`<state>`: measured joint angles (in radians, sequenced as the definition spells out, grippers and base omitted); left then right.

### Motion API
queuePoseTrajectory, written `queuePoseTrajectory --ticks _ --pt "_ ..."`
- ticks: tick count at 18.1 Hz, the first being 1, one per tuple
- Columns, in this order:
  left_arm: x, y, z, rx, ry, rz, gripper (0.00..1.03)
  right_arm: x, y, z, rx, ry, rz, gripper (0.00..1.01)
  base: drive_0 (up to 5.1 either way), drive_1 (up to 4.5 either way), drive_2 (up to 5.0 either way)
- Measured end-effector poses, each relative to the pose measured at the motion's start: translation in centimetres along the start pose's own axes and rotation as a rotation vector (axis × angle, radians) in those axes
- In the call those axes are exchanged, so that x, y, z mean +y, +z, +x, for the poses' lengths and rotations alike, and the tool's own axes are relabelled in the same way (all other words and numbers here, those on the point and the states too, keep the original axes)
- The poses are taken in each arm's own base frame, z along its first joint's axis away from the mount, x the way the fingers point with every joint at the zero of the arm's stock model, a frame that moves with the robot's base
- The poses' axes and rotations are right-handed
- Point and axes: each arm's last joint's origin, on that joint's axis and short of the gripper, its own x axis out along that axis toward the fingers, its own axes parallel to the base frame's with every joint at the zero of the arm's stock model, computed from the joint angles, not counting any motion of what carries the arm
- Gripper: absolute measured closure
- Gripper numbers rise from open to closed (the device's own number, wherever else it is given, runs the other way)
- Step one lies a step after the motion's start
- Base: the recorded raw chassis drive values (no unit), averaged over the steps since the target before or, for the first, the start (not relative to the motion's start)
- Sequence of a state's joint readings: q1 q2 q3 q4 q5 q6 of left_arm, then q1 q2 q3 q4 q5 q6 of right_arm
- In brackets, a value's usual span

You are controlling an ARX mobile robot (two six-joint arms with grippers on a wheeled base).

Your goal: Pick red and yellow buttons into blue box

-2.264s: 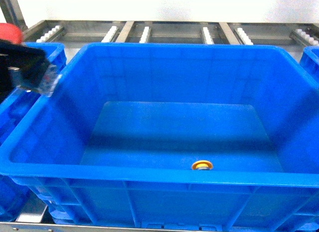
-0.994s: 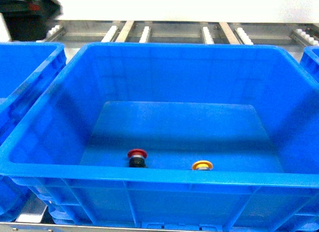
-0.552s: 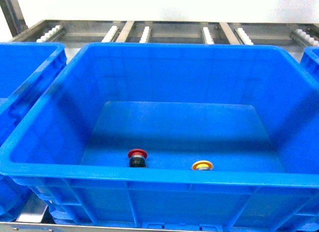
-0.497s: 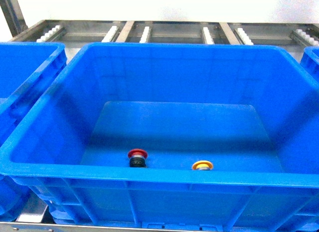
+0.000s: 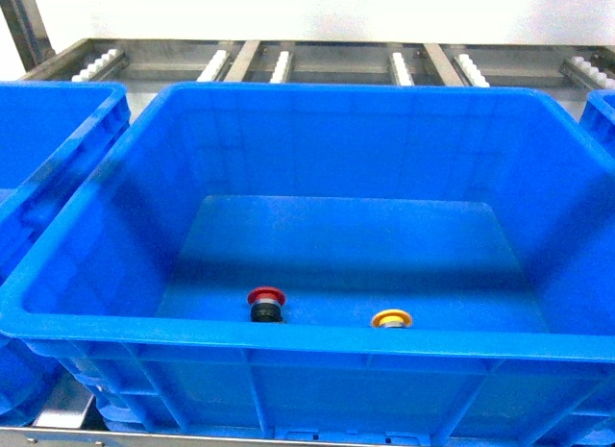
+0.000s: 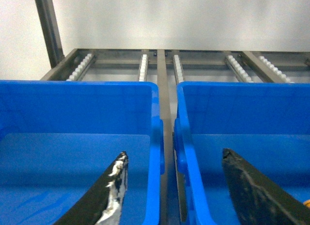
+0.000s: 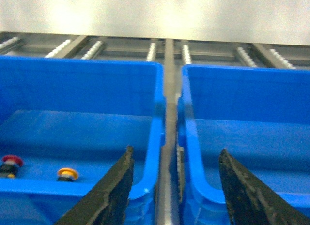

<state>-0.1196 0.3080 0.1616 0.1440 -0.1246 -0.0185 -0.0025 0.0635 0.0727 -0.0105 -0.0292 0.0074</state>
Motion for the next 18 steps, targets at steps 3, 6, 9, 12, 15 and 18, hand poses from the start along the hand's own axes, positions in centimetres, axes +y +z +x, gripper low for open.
queuePoseTrajectory --ticks 3,6,9,12,15,18 --pt "1.2 -1.0 -0.3 0.0 0.023 0.002 0.75 -0.1 -0.4 0.0 0.001 -0.028 -0.001 0.76 0.0 0.0 0.0" --pt "1.0 -1.9 -0.6 -0.001 -0.007 0.004 1.01 -0.1 -0.8 0.0 -0.012 -0.027 -0.005 0.99 0.0 0.0 0.0" --pt "1.1 -2.6 -1.2 0.02 -0.005 0.004 1.01 -0.1 -1.5 -0.1 -0.011 -0.026 -0.005 0.99 0.0 0.0 0.0" --pt "1.1 -3.0 -1.8 -0.006 -0.006 0.004 1.01 -0.1 -1.5 0.0 -0.006 -0.026 -0.005 0.99 0.0 0.0 0.0" --pt "1.1 -4.0 -1.8 0.007 -0.005 0.004 1.01 -0.1 -1.5 0.0 -0.006 -0.027 -0.005 0.99 0.0 0.0 0.0" --pt "1.1 -4.0 -1.8 -0.001 -0.005 0.004 1.01 -0.1 -1.5 0.0 -0.007 -0.026 -0.005 0.99 0.0 0.0 0.0"
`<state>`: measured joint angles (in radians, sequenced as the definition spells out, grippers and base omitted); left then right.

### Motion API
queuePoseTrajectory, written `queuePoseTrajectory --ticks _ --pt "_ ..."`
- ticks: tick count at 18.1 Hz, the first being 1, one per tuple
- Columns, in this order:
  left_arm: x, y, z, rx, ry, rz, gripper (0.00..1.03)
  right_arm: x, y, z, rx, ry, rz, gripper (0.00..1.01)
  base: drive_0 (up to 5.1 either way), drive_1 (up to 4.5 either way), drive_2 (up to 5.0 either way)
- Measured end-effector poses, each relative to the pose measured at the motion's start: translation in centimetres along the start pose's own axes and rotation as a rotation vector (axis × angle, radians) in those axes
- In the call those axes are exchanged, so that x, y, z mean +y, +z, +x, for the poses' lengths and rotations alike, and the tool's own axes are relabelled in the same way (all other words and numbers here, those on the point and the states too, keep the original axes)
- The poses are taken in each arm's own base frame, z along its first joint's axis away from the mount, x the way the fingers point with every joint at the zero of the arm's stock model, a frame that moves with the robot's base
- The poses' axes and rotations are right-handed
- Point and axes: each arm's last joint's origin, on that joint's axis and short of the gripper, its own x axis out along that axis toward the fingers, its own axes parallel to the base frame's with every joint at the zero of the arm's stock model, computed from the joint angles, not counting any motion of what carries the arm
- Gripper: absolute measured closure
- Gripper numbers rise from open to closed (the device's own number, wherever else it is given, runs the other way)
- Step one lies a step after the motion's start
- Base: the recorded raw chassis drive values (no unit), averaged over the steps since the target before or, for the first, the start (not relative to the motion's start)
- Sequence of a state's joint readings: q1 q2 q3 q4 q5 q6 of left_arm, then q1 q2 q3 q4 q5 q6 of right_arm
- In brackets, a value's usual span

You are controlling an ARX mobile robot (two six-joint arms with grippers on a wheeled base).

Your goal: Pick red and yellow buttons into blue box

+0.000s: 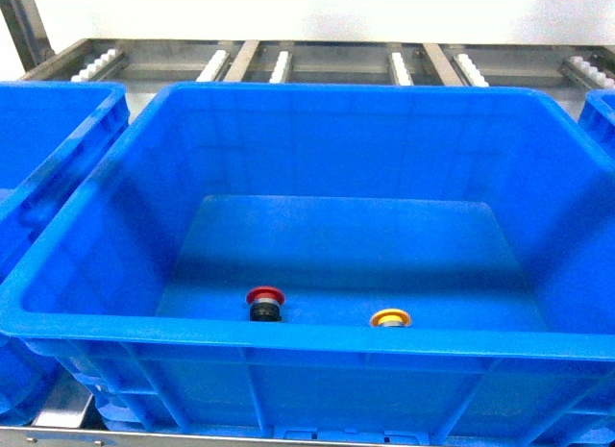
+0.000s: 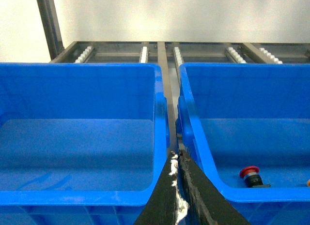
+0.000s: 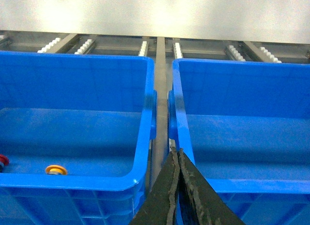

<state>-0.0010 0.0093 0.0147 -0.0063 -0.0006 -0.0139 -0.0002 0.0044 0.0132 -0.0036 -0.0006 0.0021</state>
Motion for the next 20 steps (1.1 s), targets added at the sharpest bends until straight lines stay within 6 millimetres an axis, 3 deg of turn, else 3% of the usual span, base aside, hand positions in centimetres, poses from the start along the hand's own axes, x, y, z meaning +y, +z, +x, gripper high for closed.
queuePoseTrajectory --ticks 4,5,13,20 --pt "0.0 0.02 0.0 -0.002 0.0 0.0 1.01 0.0 -0.01 0.0 0.001 0.0 0.0 0.99 0.0 0.0 0.0" --pt "0.0 0.02 0.0 -0.002 0.0 0.0 0.99 0.0 -0.01 0.0 0.001 0.0 -0.001 0.9 0.0 0.0 0.0" --pt "0.0 0.02 0.0 -0.002 0.0 0.0 0.08 0.0 -0.01 0.0 0.001 0.0 0.0 0.01 0.0 0.0 0.0" --pt "0.0 0.02 0.0 -0.002 0.0 0.002 0.05 0.0 -0.01 0.0 0.001 0.0 0.0 0.03 0.0 0.0 0.0"
